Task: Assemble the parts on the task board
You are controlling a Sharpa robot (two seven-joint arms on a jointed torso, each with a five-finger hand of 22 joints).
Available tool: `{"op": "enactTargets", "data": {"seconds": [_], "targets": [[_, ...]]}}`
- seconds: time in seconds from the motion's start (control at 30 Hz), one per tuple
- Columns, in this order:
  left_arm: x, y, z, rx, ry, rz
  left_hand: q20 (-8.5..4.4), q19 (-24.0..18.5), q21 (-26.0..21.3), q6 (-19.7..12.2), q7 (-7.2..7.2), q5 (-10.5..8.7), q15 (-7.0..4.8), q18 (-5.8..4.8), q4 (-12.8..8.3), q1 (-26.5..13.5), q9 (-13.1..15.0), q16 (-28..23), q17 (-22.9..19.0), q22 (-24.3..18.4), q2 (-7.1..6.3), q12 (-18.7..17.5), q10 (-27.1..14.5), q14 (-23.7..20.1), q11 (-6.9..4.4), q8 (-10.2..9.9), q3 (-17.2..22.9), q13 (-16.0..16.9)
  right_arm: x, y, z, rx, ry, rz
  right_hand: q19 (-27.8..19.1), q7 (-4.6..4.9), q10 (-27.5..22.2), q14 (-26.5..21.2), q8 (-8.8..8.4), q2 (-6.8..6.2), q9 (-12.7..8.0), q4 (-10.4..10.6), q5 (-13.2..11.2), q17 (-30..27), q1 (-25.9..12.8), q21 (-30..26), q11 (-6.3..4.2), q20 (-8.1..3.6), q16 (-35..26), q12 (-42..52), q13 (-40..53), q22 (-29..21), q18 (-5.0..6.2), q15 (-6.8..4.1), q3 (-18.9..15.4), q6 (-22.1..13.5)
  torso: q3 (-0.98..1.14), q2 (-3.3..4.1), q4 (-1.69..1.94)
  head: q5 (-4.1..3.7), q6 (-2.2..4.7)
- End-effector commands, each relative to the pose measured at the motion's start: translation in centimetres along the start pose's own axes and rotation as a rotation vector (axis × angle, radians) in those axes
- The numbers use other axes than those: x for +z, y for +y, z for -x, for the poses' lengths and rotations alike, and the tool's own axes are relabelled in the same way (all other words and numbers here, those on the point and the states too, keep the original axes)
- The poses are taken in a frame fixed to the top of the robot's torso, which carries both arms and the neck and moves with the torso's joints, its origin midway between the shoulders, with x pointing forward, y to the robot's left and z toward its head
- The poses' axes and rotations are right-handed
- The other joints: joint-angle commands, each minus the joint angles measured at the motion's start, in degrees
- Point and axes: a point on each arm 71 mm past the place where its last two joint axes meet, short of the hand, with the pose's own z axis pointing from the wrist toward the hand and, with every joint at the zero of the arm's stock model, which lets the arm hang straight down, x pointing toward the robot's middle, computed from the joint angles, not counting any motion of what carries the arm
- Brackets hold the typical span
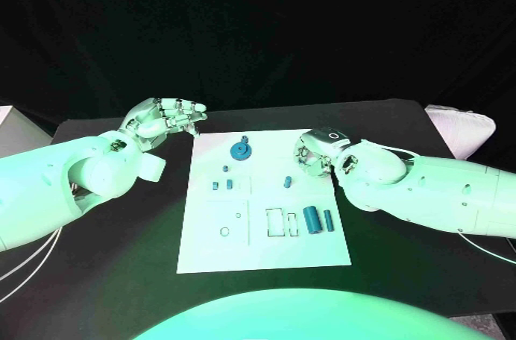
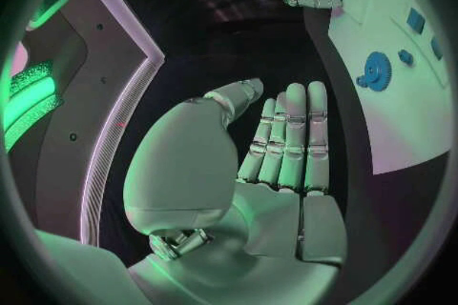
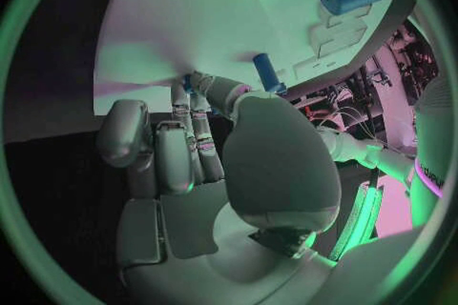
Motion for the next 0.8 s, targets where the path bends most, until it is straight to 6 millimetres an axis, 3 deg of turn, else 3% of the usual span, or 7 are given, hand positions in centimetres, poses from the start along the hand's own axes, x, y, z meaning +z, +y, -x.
{"op": "enactTargets", "data": {"seconds": [0.03,0.53,0.8], "targets": [[0.0,-0.1,-0.1,-0.010,0.007,-0.006,0.06,0.2,-0.3,-0.4,-0.02,0.05,0.19,0.74,-0.3,0.6,0.0,-0.3,-0.1,0.0,-0.04,-0.1,-0.3,0.0,0.03,0.0,0.0,-0.1,-0.1,0.3,0.4,0.004,-0.044,0.020,0.4,-0.08,2.1,1.1,0.19,1.75,0.1,-0.1,-0.1,0.1,1.4,0.3,-1.82,0.02,0.2,0.0,0.4,1.4,-0.83,-0.42,0.4,0.3,0.01,-0.02,-0.01,0.03,0.04],[0.1,0.0,0.0,-0.008,0.004,-0.004,0.07,0.3,-0.3,-0.5,0.00,0.05,0.20,0.74,-0.3,0.6,-0.1,-0.4,-0.1,0.0,-0.03,-0.1,-0.4,0.0,0.06,0.0,0.0,-0.1,-1.3,0.1,1.7,0.055,-0.052,0.023,0.5,-0.06,2.2,1.2,0.23,1.71,0.1,-0.1,-0.3,0.4,1.3,0.7,-1.83,0.01,0.4,0.0,0.5,1.6,-0.90,-0.43,0.5,0.3,0.02,0.00,-0.01,0.08,0.14],[0.2,0.1,0.2,-0.007,-0.002,-0.003,0.07,0.3,-0.3,-0.6,0.04,0.05,0.23,0.74,-0.3,0.6,-0.1,-0.4,-0.1,0.0,-0.01,-0.1,-0.4,0.0,0.09,0.0,0.0,-0.2,-2.3,0.8,3.4,0.112,-0.065,0.039,0.5,-0.06,2.2,1.2,0.24,1.68,0.1,-0.1,-0.2,0.3,1.3,0.6,-1.83,0.00,0.4,-0.1,0.5,1.6,-0.89,-0.44,0.5,0.3,-0.03,-0.19,0.03,0.62,0.54]]}}
